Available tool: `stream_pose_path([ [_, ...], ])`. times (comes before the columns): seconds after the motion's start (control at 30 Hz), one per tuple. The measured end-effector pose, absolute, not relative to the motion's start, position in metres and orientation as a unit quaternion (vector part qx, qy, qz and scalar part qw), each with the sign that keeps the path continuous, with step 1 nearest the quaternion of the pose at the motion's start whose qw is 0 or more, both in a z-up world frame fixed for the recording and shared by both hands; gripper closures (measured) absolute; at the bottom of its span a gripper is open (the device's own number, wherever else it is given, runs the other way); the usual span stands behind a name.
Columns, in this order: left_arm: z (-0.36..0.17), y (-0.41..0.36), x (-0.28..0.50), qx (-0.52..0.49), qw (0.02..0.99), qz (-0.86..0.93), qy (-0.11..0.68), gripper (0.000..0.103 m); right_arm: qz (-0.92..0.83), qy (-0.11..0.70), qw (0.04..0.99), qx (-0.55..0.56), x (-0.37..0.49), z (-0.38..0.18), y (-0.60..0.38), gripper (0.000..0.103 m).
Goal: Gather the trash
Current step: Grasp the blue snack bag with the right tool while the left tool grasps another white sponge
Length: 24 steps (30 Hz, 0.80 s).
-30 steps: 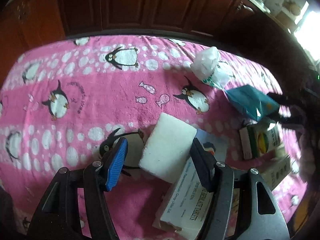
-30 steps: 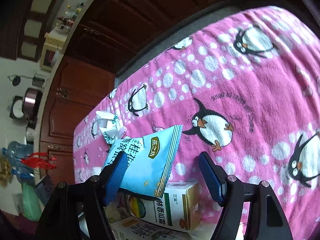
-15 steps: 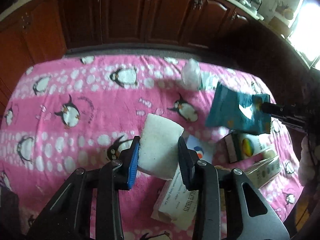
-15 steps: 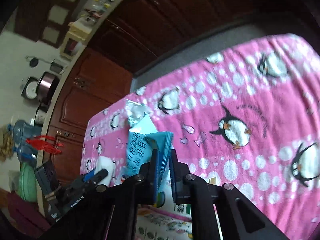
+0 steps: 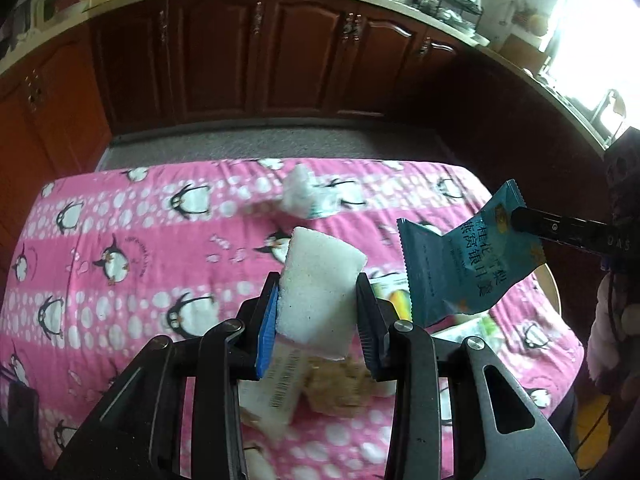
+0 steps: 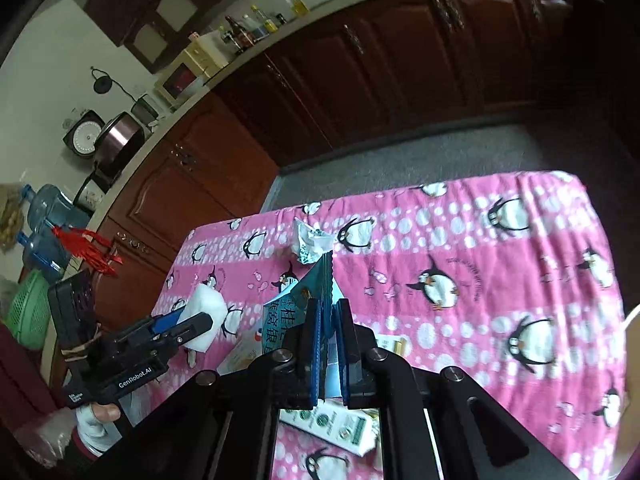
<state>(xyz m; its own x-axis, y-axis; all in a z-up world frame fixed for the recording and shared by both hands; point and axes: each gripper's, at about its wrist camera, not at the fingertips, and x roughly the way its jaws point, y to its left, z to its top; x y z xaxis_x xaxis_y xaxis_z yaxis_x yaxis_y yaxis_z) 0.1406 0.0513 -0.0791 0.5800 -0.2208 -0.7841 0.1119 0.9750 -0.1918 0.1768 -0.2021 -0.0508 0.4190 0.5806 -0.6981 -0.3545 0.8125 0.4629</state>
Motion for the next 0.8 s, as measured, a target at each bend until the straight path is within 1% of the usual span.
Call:
stream_pose_path([
  [0.4,-0.061,-0.042,0.134,-0.018,0.886,-0.145,0.44,0.07,0.229,0.434,0.861,0.133,0.145,-0.026,-0.292,0.097],
  [0.8,-0.056,-0.152,0.135,0.028,0.87,-0.224,0.439,0.07,0.141,0.418,0.882,0.163,0.116,-0.017,-0.41,0.097],
])
